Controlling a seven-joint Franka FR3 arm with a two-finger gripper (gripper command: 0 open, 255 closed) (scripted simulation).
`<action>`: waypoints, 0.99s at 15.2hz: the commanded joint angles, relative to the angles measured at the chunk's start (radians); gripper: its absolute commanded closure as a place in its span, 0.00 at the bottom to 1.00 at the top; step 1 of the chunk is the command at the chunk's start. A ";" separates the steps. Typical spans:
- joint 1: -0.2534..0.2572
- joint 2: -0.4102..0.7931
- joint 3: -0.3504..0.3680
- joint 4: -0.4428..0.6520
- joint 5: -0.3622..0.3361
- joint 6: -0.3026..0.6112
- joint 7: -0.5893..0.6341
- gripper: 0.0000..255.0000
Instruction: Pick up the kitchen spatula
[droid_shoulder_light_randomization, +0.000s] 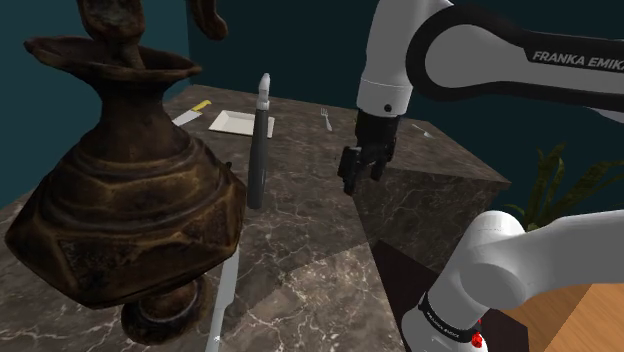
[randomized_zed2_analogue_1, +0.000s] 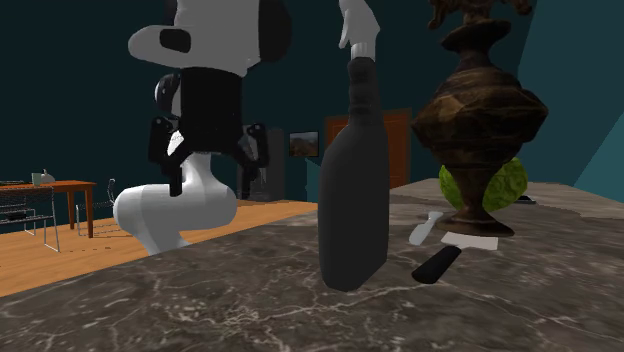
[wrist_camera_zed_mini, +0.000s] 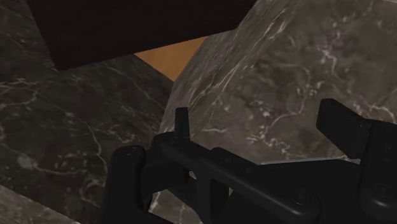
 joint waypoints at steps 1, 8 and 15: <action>-0.008 0.026 0.066 0.027 0.035 0.028 0.109 0.00; -0.076 0.160 0.292 0.162 0.083 0.127 0.462 0.00; -0.221 0.381 0.554 0.382 -0.006 0.196 0.846 0.00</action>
